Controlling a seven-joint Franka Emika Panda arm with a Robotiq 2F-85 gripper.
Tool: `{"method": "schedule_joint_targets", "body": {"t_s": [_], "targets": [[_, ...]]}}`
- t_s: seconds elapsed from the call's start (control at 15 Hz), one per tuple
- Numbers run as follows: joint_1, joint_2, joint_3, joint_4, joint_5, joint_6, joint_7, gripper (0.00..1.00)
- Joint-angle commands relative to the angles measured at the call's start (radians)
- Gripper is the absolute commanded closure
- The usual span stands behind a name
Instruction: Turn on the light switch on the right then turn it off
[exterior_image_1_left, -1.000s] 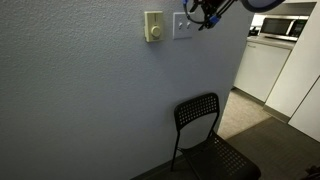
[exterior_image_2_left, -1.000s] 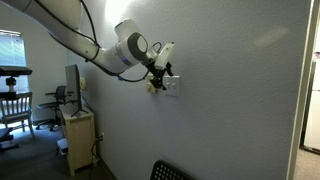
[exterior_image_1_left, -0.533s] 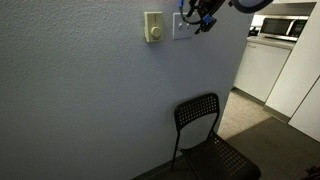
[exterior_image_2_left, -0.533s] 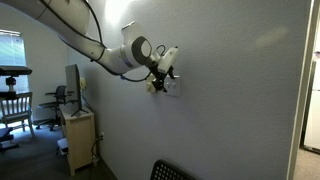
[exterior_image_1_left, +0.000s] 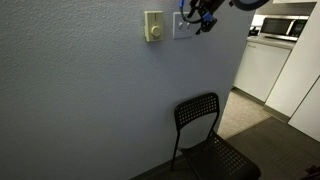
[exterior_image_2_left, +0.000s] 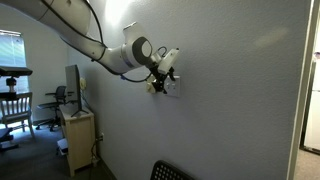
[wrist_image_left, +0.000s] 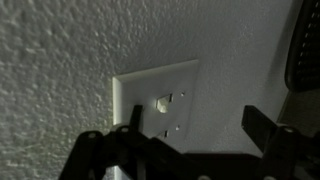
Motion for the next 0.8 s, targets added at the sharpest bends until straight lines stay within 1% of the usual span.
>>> {"method": "schedule_joint_targets", "body": {"t_s": [0.0, 0.73], "targets": [[-0.022, 0.019, 0.009, 0.013, -0.005, -0.008, 0.000, 0.00], [-0.012, 0.003, 0.007, -0.018, -0.025, -0.017, 0.054, 0.00]]}}
